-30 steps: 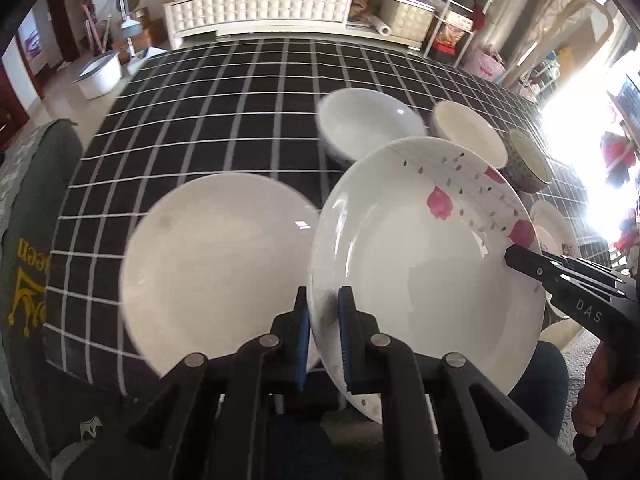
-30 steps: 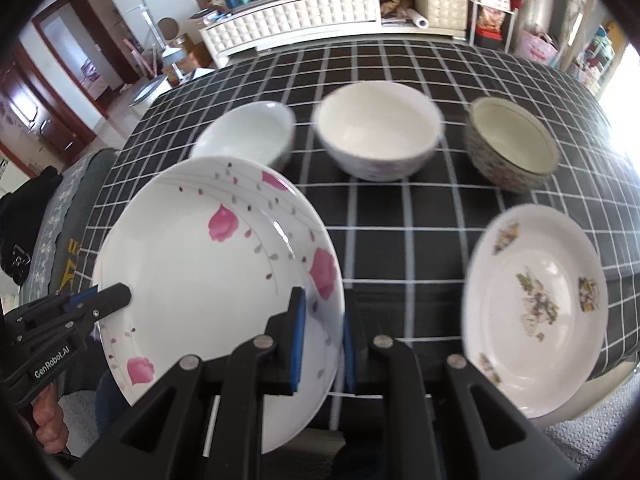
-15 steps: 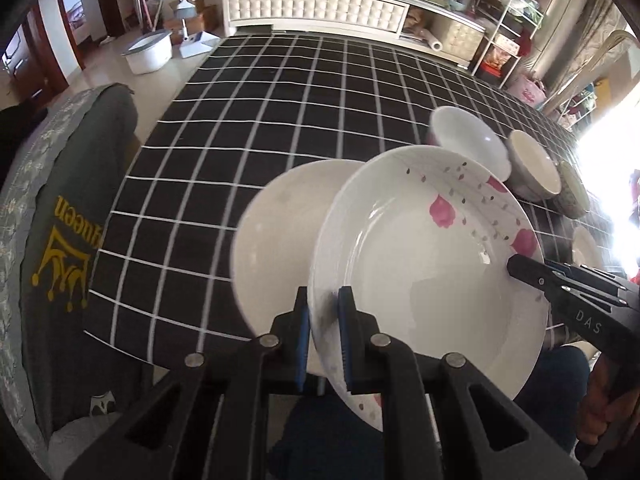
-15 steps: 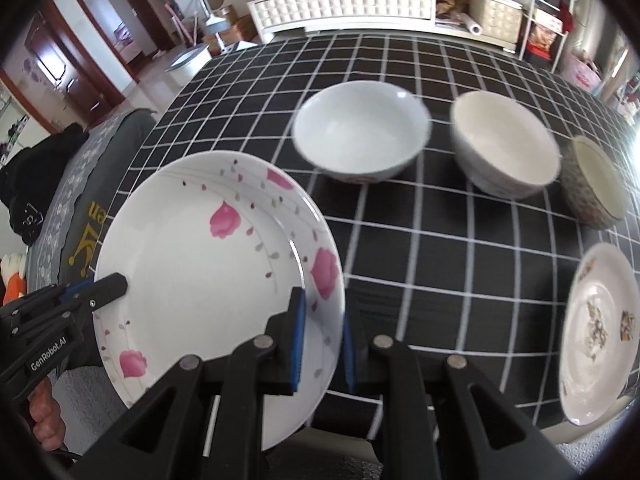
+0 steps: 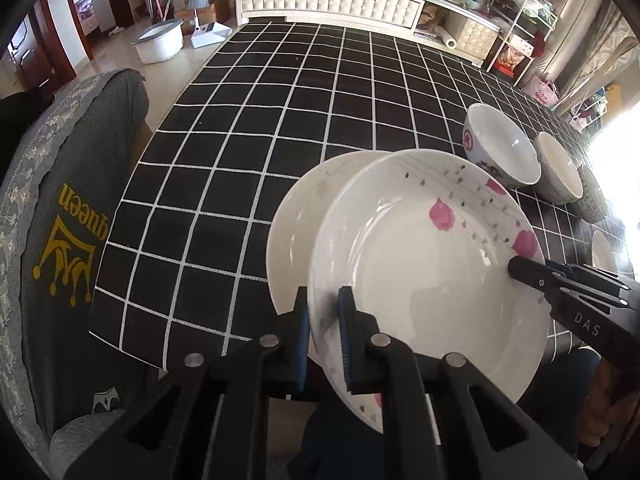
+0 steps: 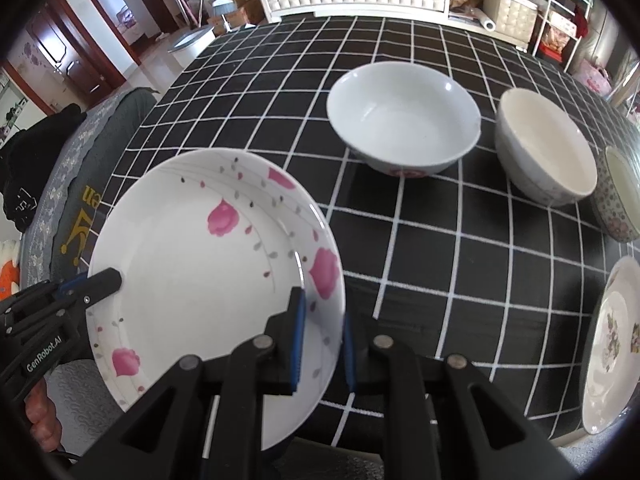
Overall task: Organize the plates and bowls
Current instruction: 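Carry the pink-petal plate onto the plain white plate and lower it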
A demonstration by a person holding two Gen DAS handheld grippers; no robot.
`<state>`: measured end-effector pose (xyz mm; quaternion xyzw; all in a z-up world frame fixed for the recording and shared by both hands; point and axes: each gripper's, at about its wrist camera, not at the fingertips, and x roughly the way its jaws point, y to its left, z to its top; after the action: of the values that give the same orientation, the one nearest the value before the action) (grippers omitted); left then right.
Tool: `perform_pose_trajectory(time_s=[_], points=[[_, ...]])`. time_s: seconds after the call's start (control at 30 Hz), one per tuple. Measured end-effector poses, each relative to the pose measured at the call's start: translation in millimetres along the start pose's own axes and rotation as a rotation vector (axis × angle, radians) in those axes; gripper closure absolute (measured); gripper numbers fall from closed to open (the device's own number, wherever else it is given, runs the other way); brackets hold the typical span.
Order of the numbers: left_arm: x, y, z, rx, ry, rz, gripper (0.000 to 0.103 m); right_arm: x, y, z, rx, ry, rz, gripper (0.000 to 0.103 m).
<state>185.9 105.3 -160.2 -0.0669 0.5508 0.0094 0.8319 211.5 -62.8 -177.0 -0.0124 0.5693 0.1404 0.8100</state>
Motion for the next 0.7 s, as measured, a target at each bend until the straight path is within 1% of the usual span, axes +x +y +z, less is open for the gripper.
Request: perform_pose_trajectory(time_s=[0.37, 0.7], points=[[10.9, 13.9, 8.2, -0.012, 0.003, 0.029, 0.091, 13.5, 12.3, 4.3, -0.038, 0.019, -0.009, 0.082], [22.7, 16.7, 15.1, 0.002, 0.011, 0.062, 0.091, 23.6, 16.6, 9.7, -0.055, 0.04, -0.023, 0.082]])
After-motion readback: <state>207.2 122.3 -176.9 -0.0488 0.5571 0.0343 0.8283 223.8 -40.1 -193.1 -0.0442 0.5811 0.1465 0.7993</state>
